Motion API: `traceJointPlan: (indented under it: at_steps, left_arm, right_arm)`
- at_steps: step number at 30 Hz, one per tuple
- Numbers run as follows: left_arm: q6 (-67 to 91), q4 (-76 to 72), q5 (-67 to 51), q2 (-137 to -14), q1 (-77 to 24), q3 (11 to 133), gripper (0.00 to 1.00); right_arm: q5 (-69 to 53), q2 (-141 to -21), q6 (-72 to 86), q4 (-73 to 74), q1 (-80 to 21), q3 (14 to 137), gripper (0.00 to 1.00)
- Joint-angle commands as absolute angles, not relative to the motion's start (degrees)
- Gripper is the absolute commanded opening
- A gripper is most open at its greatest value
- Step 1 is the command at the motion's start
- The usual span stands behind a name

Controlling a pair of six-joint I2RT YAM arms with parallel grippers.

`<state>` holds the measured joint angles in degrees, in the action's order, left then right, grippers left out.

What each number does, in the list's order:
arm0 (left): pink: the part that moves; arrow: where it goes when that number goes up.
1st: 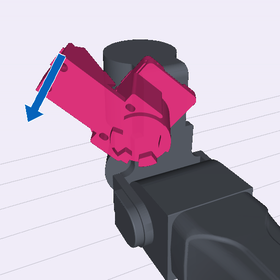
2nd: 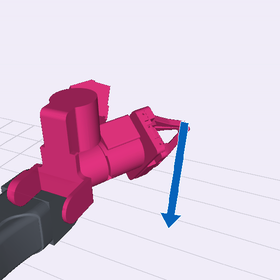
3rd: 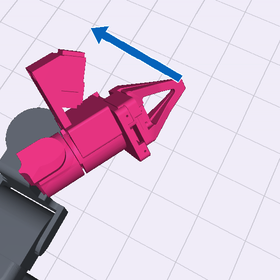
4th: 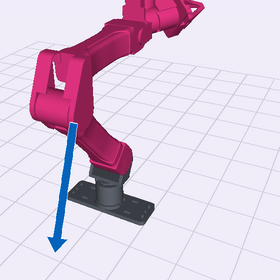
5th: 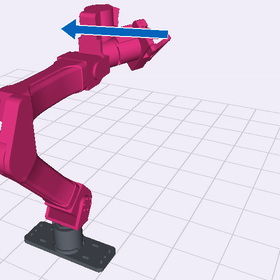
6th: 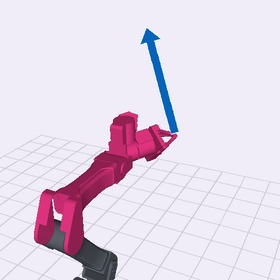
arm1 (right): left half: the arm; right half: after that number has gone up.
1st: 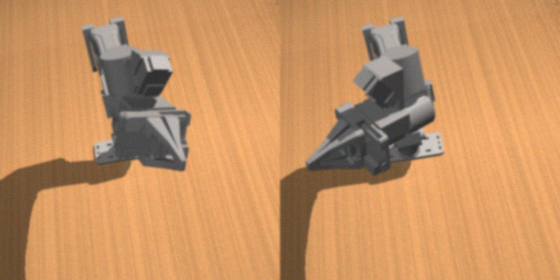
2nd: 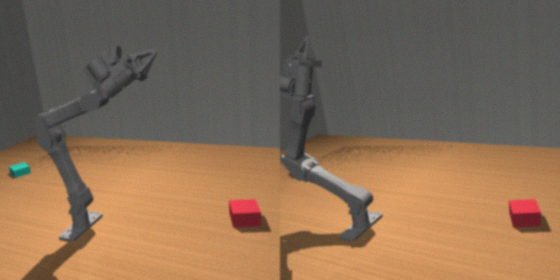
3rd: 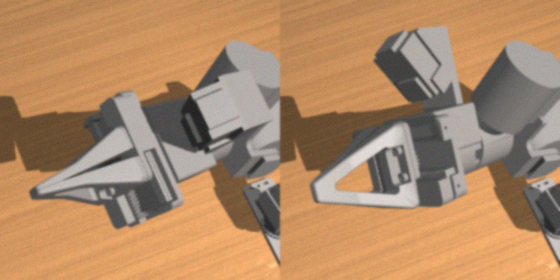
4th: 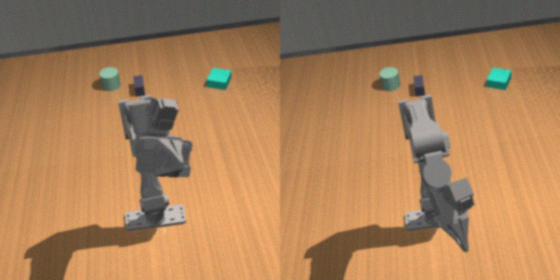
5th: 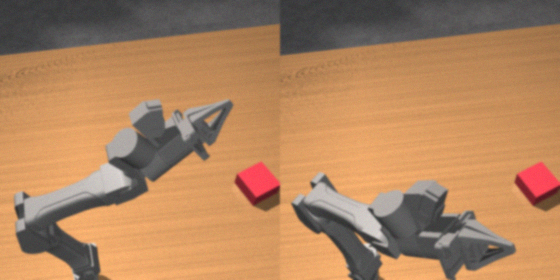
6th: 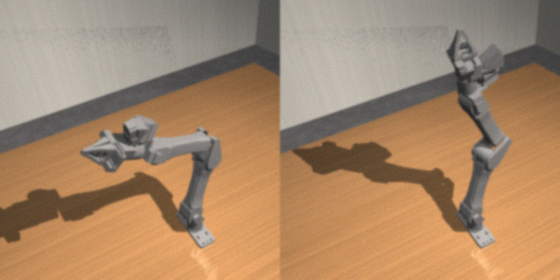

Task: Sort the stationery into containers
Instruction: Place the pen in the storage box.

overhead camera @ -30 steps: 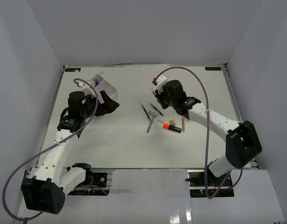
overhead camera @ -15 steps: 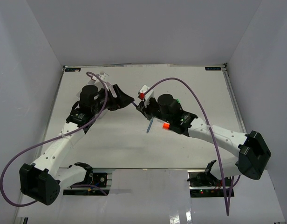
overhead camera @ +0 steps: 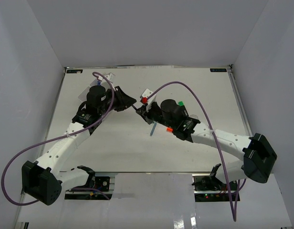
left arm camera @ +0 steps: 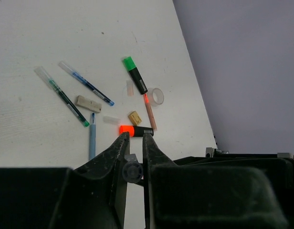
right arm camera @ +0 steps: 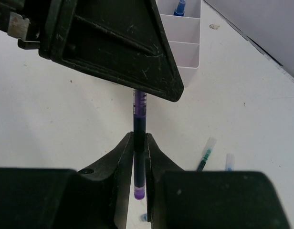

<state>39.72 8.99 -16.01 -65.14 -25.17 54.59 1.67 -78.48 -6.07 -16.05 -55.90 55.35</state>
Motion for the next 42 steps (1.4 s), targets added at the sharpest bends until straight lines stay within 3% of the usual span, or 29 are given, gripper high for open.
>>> traceJointPlan:
  at_steps: [1,5,8,9,11,12,13,15,19,24,31,42]
  left_arm:
    - [39.11,8.17,-14.5,-64.34,-25.66,56.95,0.21]
    - [38.76,8.17,-13.19,-63.63,-25.66,56.34,0.1]
    - [38.06,9.05,-10.2,-62.85,-25.66,56.07,0.03]
    - [37.62,9.49,-8.98,-62.67,-25.66,56.25,0.02]
    - [35.34,11.77,-3.28,-62.23,-25.66,56.86,0.02]
    - [34.29,12.73,-0.73,-62.14,-25.66,57.56,0.02]
    - [31.93,14.4,3.13,-61.96,-25.58,58.09,0.02]
    - [29.37,16.16,12.97,-62.05,-25.05,59.58,0.02]
    - [23.04,16.44,23.89,-63.98,-20.33,62.56,0.04]
    - [18.91,13.81,24.08,-68.46,-9.51,65.91,0.06]
    - [17.75,10.03,25.49,-77.77,-4.05,70.22,0.06]
    - [18.28,0.54,24.43,-85.16,-0.18,66.19,0.08]
  right_arm:
    - [3.25,-78.75,-5.54,-21.27,-56.34,55.02,0.18]
    - [3.43,-78.49,-5.19,-21.44,-56.34,54.41,0.36]
    - [3.87,-77.7,-5.01,-21.36,-56.42,53.97,0.57]
    - [4.22,-77.52,-5.01,-20.57,-56.34,53.79,0.71]
    - [5.27,-76.3,-4.92,-19.95,-56.25,53.18,0.85]
    - [6.84,-75.68,-4.75,-19.86,-56.25,51.96,0.96]
    - [7.81,-75.06,-4.66,-19.25,-56.25,51.33,0.99]
    - [10.18,-73.39,-4.57,-17.94,-56.25,50.11,0.9]
    - [10.46,-70.32,-4.75,-14.07,-56.16,47.39,0.9]
    - [11.77,-65.13,-4.31,-13.36,-56.16,42.28,0.9]
    - [13.8,-61.61,-4.22,-13.1,-56.08,37.53,0.9]
    - [14.5,-58.71,-4.13,-13.1,-55.55,33.4,0.9]
